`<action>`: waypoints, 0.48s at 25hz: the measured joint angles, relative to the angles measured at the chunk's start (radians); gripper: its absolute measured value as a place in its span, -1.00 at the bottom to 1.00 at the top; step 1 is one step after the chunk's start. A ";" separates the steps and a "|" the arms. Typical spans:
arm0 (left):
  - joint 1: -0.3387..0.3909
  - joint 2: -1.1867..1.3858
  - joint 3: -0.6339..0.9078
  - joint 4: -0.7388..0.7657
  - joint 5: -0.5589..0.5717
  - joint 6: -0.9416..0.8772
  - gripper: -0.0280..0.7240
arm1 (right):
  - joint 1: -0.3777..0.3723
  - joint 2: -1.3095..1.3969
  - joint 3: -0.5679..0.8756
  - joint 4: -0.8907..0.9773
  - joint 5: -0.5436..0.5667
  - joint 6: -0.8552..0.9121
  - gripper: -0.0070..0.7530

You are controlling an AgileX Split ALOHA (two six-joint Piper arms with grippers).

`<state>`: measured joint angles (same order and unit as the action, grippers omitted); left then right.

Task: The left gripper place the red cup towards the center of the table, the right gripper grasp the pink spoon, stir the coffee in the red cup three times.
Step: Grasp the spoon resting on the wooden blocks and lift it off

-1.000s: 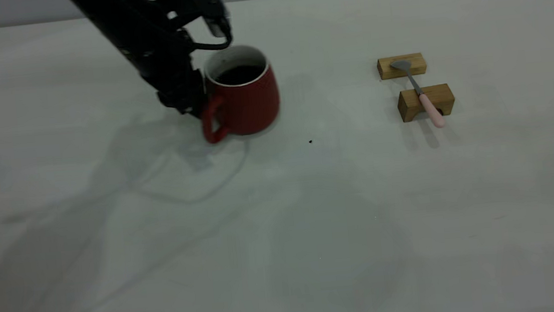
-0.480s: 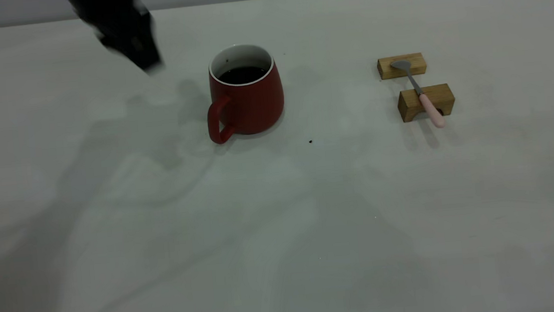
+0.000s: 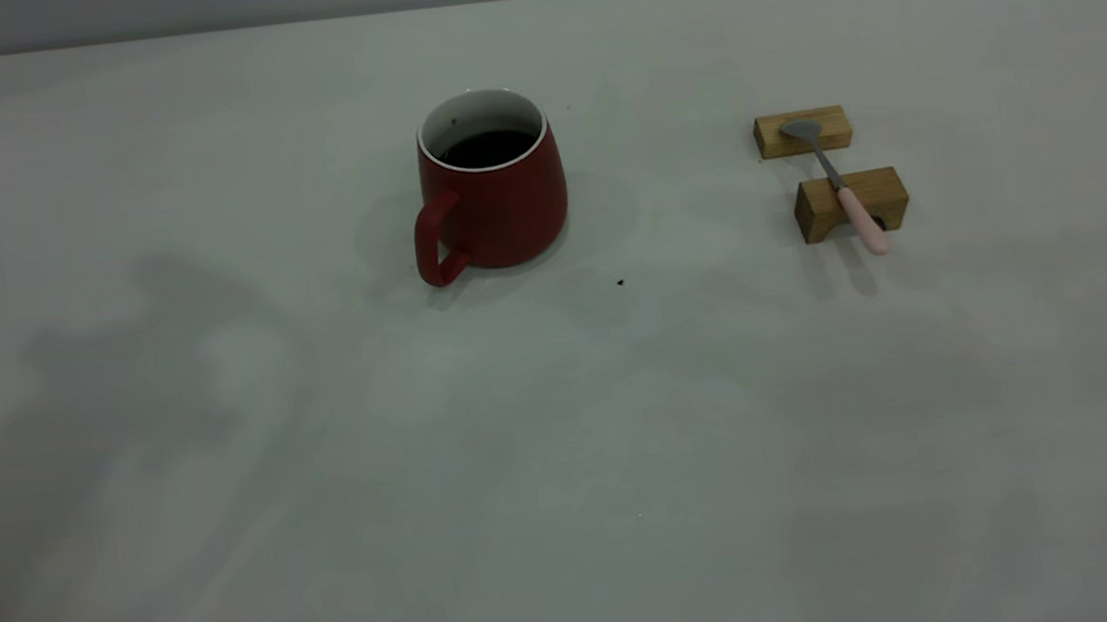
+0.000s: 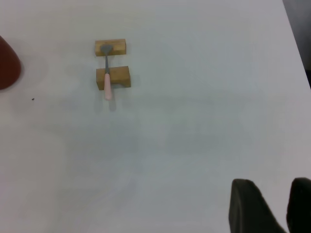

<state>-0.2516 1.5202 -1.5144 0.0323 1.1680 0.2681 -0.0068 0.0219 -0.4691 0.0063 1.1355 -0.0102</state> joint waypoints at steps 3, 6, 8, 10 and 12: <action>0.000 -0.113 0.027 0.002 0.000 -0.069 0.16 | 0.000 0.000 0.000 0.000 0.000 0.000 -0.36; 0.000 -0.244 0.130 -0.005 0.000 -0.129 0.16 | 0.000 0.000 0.000 0.000 0.000 0.000 -0.36; 0.000 -0.344 0.234 -0.012 0.000 -0.167 0.16 | 0.000 0.000 0.000 0.000 0.000 0.000 -0.36; 0.000 -0.464 0.376 -0.017 0.000 -0.200 0.16 | 0.000 0.000 0.000 0.000 0.000 0.000 -0.36; 0.000 -0.581 0.514 -0.020 0.000 -0.225 0.16 | 0.000 0.000 0.000 0.000 0.000 0.000 -0.36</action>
<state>-0.2516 0.9396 -1.0001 0.0120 1.1680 0.0428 -0.0068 0.0219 -0.4691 0.0063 1.1355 -0.0102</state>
